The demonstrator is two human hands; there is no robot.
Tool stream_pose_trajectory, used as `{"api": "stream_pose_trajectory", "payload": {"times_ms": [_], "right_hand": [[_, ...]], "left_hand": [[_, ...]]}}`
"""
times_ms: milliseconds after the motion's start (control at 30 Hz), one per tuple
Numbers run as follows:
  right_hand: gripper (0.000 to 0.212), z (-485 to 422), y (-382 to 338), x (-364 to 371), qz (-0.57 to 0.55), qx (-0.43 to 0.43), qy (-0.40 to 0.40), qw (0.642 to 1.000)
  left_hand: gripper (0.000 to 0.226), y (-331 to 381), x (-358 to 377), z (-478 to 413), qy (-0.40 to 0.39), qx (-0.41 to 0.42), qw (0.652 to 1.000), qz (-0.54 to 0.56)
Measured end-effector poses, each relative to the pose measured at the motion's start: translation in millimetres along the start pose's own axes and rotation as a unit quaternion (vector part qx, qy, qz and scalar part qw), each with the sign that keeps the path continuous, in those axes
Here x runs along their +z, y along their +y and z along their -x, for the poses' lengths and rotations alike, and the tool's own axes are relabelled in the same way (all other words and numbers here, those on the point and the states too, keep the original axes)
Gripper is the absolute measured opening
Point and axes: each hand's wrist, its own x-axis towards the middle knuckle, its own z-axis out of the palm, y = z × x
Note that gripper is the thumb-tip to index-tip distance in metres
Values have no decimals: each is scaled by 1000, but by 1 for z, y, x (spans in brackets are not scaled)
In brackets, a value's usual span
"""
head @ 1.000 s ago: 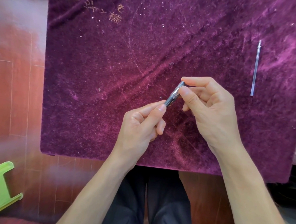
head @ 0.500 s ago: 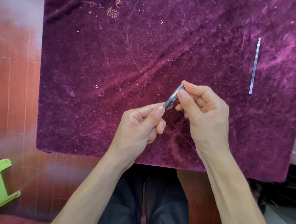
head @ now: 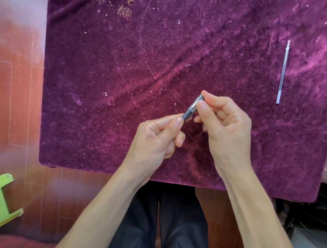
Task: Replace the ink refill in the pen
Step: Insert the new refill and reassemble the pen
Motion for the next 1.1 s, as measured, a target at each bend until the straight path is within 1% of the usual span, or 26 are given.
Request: {"api": "stream_pose_trajectory", "payload": {"times_ms": [167,300,400,533,733,867,967,1033,1100], "right_hand": [[16,-4,0,1,7,0,-3,1000],[17,-7,-4,2,10,-9,-2,1000],[20,-9,-7,2,13,-9,-8,1000],[17,-11,-9,2,17,-3,-8,1000],[12,-10,-13,-7,24,4,19,1000],[14,9,-6,-15,78,19,23,997],[17,31,5,-18,147,34,11,989],[17,42,13,-20,217,23,2,976],[16,50,22,-21,261,16,-7,965]], "left_hand": [[30,-2,4,0,16,10,1000,-2],[18,1,14,5,43,19,999,-13],[7,5,22,8,56,35,995,-78],[6,10,20,2,92,68,972,-204],[7,22,18,-13,110,77,952,-274],[17,33,26,-31,157,88,932,-314],[17,46,30,-50,184,99,921,-328],[15,56,31,-63,195,106,914,-341],[14,65,30,-74,206,115,902,-362]]}}
